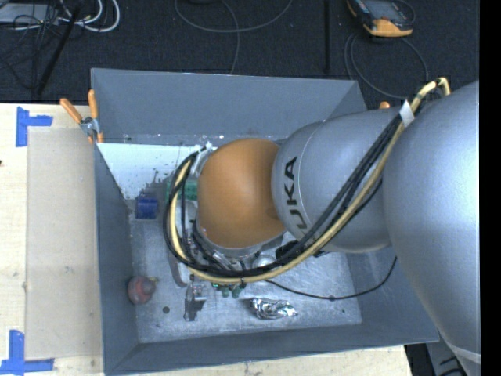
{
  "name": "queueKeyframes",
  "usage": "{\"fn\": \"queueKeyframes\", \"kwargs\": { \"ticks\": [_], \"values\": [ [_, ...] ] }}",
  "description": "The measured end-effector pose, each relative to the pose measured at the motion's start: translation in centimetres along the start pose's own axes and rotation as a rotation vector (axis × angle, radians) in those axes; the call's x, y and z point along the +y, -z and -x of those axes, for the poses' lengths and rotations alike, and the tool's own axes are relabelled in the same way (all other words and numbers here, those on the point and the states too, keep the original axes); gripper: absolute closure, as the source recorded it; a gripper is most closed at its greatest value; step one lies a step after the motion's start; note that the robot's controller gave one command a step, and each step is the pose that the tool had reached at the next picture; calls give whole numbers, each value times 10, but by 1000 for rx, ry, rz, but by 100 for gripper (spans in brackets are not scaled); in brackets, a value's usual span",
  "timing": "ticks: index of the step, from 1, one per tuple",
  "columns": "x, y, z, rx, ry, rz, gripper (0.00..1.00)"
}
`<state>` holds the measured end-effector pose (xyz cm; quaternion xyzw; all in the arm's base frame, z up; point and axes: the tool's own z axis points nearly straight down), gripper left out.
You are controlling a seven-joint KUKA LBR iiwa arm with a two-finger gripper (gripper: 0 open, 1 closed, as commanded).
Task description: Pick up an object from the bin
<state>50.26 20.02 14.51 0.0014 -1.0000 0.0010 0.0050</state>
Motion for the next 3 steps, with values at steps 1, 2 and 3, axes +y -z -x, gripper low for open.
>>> {"fn": "queueKeyframes", "kwargs": {
  "ticks": [1, 2, 3],
  "values": [
    [-69, -76, 20, -13, 50, 6, 0],
    [-66, -72, 19, -9, 51, 6, 100],
    [18, -70, -21, -10, 27, 5, 100]
  ]
}}
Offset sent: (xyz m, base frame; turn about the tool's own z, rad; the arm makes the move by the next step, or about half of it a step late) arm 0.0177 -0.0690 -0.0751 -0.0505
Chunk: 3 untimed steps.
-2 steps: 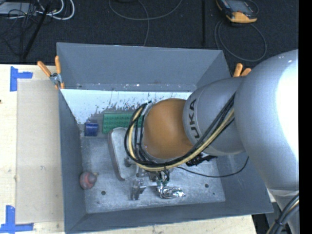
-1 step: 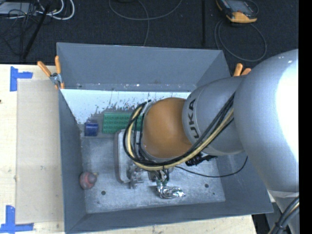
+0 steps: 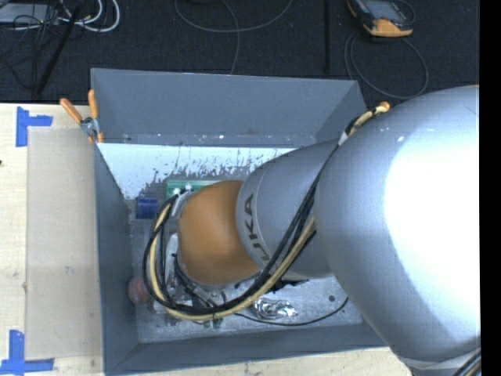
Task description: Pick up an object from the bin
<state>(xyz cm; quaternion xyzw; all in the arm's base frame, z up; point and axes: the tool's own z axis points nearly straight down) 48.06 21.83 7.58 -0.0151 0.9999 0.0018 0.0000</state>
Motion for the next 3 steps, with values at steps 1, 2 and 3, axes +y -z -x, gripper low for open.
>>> {"fn": "queueKeyframes", "kwargs": {
  "ticks": [1, 2, 3],
  "values": [
    [25, -1, 50, 8, -208, -4, 100],
    [-33, -4, 93, 29, -107, -4, 100],
    [-34, -1, 96, 17, -109, -4, 0]
  ]
}}
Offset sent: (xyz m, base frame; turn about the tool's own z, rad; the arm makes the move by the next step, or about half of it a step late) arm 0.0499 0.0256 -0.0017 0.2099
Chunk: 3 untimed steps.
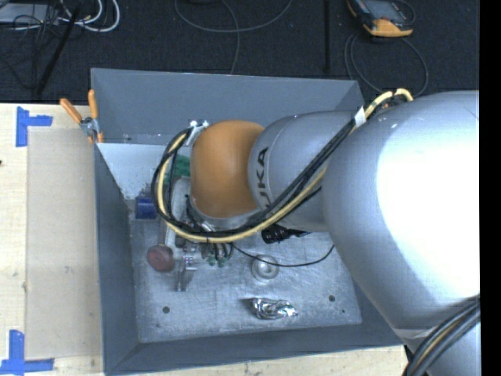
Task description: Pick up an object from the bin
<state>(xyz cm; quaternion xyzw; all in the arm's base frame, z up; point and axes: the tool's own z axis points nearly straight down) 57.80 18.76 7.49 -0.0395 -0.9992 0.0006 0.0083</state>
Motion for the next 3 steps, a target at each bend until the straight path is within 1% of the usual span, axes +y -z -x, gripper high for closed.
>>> {"fn": "queueKeyframes", "kwargs": {
  "ticks": [1, 2, 3],
  "values": [
    [41, 3, -4, -15, 185, 0, 0],
    [55, 1, -34, -14, 85, 0, 0],
    [54, 2, -32, -19, 83, 2, 100]
  ]
}}
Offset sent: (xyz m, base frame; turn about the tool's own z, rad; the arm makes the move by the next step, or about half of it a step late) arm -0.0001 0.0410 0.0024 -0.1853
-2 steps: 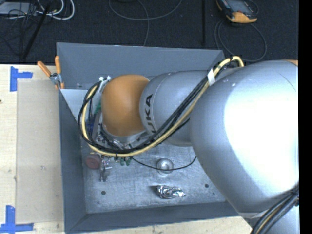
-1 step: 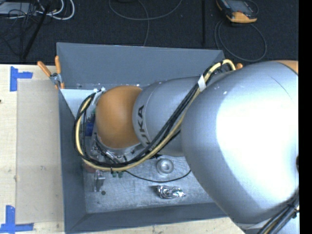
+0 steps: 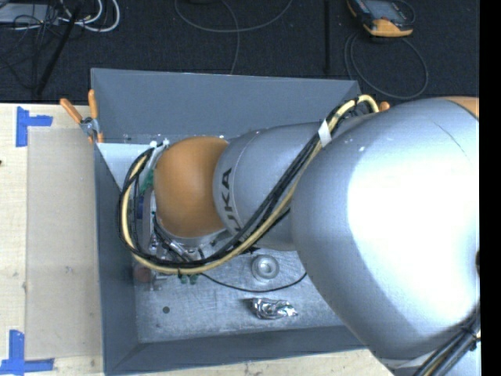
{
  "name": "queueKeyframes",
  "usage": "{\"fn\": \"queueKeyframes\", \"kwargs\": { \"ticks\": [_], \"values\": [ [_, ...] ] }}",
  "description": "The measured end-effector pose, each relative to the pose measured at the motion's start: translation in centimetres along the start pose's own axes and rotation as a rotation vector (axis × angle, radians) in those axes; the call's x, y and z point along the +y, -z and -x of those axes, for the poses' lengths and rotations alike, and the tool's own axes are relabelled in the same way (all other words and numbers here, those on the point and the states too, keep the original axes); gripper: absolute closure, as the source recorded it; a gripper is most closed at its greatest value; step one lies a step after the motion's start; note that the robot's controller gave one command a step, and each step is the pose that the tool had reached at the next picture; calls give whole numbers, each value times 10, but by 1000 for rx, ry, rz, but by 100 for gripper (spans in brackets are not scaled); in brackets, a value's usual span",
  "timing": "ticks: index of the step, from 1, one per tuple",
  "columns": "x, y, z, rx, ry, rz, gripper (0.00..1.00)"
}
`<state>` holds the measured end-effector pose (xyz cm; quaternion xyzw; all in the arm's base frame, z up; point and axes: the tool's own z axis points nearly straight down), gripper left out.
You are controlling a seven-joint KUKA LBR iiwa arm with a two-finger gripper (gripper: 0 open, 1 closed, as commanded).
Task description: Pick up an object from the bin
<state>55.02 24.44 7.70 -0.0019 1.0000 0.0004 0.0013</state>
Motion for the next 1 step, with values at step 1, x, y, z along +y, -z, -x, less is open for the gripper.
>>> {"fn": "queueKeyframes", "kwargs": {
  "ticks": [1],
  "values": [
    [2, 143, -1, -5, 21, 3, 100]
  ]
}}
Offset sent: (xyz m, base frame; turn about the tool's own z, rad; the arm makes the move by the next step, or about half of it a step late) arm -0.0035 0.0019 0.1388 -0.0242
